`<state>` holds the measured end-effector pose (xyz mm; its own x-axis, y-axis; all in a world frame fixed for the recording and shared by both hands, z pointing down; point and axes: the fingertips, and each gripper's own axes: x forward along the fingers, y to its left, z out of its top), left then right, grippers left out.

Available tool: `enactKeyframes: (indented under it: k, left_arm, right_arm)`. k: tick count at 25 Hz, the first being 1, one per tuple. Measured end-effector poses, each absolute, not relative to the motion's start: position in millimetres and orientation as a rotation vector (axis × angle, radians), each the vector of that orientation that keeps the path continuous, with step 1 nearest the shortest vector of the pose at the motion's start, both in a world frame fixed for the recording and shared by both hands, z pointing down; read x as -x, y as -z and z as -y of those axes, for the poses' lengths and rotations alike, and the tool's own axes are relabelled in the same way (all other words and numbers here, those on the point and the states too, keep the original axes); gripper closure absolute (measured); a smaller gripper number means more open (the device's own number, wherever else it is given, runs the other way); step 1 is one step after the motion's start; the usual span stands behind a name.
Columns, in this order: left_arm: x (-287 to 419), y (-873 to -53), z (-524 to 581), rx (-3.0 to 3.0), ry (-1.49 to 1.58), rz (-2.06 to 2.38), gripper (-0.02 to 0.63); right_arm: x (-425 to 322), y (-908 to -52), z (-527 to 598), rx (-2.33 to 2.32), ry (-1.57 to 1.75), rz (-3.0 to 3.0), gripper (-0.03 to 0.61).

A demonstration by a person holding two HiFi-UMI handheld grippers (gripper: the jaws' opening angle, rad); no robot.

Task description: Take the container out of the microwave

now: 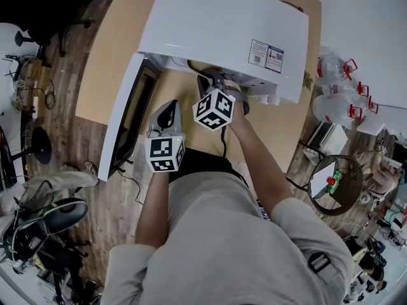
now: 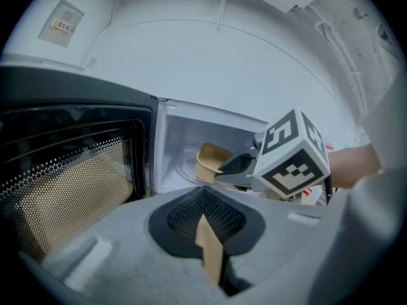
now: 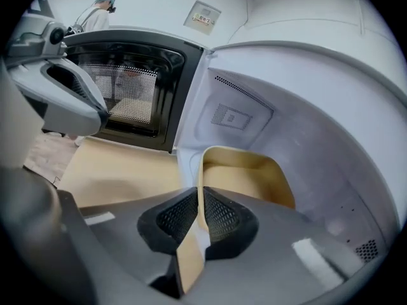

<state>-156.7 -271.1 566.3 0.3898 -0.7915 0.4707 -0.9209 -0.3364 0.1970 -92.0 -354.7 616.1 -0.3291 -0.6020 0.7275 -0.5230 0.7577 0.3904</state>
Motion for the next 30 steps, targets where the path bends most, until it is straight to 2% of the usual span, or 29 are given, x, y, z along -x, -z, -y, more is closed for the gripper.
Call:
enactKeyframes:
  k: [30]
  left_arm:
    - [149.2, -566.3, 239.2, -2.202, -0.392, 1.519, 0.612]
  right_arm:
    - [87.1, -601.9, 293.7, -0.825, 0.045, 2.127, 0.541]
